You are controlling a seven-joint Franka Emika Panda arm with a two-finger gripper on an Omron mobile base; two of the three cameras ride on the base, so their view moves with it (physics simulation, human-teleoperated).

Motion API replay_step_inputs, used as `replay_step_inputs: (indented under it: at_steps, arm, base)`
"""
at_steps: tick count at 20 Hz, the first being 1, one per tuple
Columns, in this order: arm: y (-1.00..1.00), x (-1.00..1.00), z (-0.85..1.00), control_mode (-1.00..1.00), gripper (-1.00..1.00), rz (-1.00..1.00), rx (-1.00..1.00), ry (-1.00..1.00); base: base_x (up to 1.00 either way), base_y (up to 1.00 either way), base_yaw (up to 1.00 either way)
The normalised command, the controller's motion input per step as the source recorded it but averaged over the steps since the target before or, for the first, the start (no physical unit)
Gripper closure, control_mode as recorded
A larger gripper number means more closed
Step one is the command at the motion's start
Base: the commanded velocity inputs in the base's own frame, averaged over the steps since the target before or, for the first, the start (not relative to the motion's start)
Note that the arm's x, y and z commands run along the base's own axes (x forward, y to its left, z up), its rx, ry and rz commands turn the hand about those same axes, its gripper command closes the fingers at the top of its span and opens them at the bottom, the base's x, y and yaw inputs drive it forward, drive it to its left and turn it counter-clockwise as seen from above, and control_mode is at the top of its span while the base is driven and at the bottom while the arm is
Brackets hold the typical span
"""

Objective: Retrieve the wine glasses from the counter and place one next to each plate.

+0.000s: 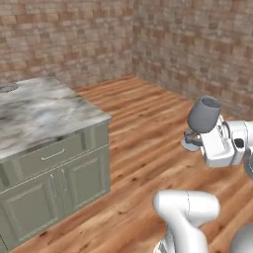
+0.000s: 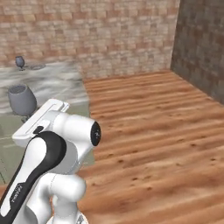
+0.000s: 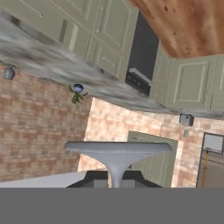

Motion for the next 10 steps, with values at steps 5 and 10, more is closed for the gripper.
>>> replay_step_inputs:
  at_steps: [5,10]
  arm:
    - [0.0,0.0,0.0,1.0,1.0,0.0,0.0,0.0]
    - [0.0,0.0,0.0,1.0,1.0,0.0,0.0,0.0]
  base:
    - [1.0,-0.91,0.41]
    - [0.97,-1.0,0.49]
